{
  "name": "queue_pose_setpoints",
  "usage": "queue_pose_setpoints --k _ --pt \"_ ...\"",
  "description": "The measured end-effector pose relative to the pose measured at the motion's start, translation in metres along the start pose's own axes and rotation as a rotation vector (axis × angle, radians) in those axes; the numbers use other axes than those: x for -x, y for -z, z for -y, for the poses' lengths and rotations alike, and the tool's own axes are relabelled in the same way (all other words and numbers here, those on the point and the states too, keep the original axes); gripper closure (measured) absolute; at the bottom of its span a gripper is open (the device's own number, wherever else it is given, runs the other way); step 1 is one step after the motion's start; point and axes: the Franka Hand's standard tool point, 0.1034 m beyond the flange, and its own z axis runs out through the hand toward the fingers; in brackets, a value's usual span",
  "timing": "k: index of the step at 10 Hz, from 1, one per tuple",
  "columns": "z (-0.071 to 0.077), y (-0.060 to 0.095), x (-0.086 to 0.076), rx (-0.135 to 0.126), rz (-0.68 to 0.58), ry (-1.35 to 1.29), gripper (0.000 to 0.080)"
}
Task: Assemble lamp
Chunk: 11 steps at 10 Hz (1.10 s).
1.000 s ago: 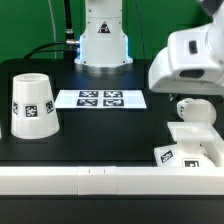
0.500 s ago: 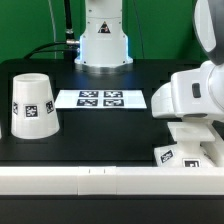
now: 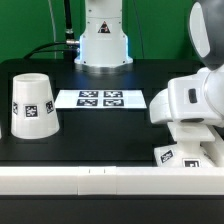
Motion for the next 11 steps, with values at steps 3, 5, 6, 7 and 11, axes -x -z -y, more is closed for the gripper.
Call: queue_pose_setpoints --k 3,5,6,7,11 --pt "-0.001 0.000 0.000 0.000 -0.001 -0.001 0.0223" --pt "-0.006 0.007 0.001 -0.006 -0.010 -0.003 0.0223" --pt "-0.013 0.016 0.007 -0.012 -0.009 0.004 0.0223" --pt "-0.022 0.030 0.017 -0.013 -0.006 0.023 0.0223" --pt "-0.041 0.084 0.050 -0.005 -0.058 0.053 0.0223"
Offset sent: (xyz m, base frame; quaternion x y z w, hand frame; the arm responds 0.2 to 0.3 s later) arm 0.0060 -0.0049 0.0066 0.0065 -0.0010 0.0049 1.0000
